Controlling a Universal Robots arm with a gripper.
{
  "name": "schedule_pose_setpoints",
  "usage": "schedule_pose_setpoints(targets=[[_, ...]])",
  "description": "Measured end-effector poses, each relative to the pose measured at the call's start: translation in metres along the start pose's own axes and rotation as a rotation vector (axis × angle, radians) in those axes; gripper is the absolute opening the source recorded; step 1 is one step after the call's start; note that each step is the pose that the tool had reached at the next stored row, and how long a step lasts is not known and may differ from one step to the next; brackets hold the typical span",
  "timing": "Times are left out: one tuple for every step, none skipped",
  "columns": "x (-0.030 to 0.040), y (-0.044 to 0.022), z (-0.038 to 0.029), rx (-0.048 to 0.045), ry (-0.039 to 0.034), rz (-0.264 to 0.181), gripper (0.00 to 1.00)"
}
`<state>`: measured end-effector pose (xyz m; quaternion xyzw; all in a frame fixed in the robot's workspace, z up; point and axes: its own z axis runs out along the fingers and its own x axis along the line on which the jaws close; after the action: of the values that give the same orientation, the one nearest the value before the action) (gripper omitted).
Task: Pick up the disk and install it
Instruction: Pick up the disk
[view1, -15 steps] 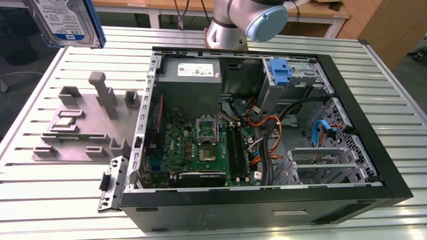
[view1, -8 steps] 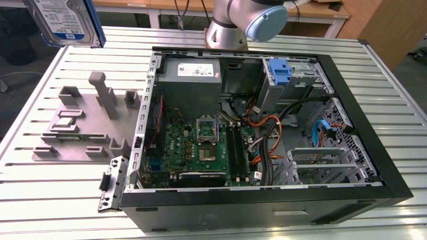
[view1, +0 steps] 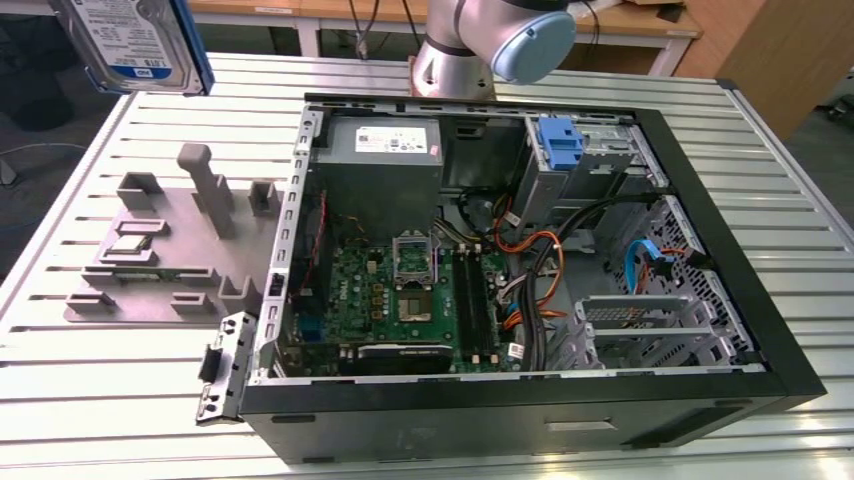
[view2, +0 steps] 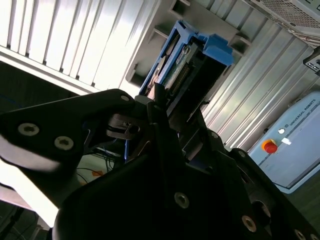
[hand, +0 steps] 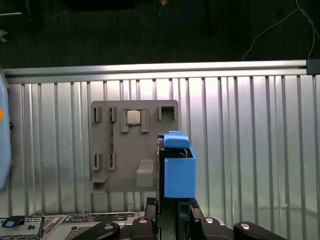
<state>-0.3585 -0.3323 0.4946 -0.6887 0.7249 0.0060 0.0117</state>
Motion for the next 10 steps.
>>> schedule_pose_setpoints(targets=[[-0.0001,-0.0012,0.0000,-0.0001,0.0001,0.000,0.35],[-0.0001,-0.0024,0.0000,0.0000,0.0001,0.000,0.35],[-0.0002,-0.0038,0.0000,0.0000,0.0000,0.000,0.35],[-0.0003,-0.0053,0.0000,0.0000,0.0000,0.000,0.35],[-0.0003,-0.0068,0.0000,-0.0001,0.0000,0.000,0.35],[-0.0004,-0.0085,0.0001,0.0000,0.0000,0.000,0.35],[-0.0005,-0.0102,0.0001,0.0000,0.0000,0.000,0.35],[-0.0006,-0.0118,0.0001,0.0000,0.0000,0.000,0.35],[-0.0007,-0.0135,0.0001,0.0000,0.0000,0.000,0.35],[-0.0008,-0.0152,0.0001,0.0000,0.0001,0.000,0.35]])
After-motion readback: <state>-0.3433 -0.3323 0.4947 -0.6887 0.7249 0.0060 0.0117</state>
